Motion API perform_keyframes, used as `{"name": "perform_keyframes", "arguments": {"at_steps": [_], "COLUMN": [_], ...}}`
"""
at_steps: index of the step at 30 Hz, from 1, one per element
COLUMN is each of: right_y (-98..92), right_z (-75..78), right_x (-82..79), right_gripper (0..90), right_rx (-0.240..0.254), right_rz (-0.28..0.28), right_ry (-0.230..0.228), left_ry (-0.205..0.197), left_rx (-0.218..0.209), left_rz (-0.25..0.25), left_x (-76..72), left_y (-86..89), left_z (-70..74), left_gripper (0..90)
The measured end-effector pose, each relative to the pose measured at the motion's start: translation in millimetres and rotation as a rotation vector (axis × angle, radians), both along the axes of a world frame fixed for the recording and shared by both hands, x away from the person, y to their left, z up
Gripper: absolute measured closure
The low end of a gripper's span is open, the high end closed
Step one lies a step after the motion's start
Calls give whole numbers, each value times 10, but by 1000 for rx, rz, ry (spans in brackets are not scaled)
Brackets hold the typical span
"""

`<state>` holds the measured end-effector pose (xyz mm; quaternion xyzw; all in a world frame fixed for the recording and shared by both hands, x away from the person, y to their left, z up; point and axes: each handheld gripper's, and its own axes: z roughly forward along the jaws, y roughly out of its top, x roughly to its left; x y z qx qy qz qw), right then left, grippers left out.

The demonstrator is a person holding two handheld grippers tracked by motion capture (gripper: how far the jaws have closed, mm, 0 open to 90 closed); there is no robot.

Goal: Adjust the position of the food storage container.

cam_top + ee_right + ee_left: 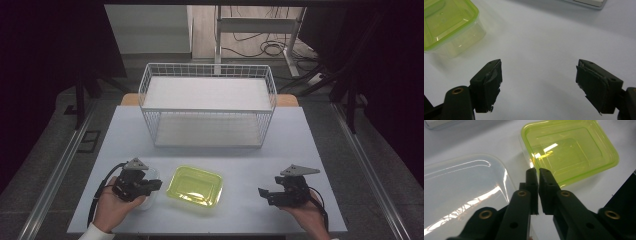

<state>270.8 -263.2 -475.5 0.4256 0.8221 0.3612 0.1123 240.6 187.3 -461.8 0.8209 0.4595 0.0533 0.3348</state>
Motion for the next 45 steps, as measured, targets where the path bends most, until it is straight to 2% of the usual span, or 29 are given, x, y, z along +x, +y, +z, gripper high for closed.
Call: {"name": "perform_keyframes", "arguments": {"at_steps": [5,7,9,13,20,34,45], "right_y": [0,-1,-5,-6,5,11,19], "right_z": [0,1,1,2,-6,-8,-11], "right_x": [-2,-3,-3,-7,-6,-9,-11], "right_gripper": [210,210,210,210,210,210,210], "right_rx": [0,0,-2,-1,-6,-1,-3], "right_rz": [2,1,2,1,6,12,10], "right_ry": [0,0,-1,-4,-3,-6,-2], "left_ry": [31,44,37,45,55,73,86], "left_rx": [37,34,75,90,106,121,130], "left_rz": [-3,-15,-13,-4,-15,-2,-36], "left_x": [40,43,43,59,61,79,76], "left_y": [-84,-124,-174,-175,-220,-231,-357], "left_z": [-51,-66,-75,-101,-149,-210,-236], "left_gripper": [900,900,900,900,900,900,900]}}
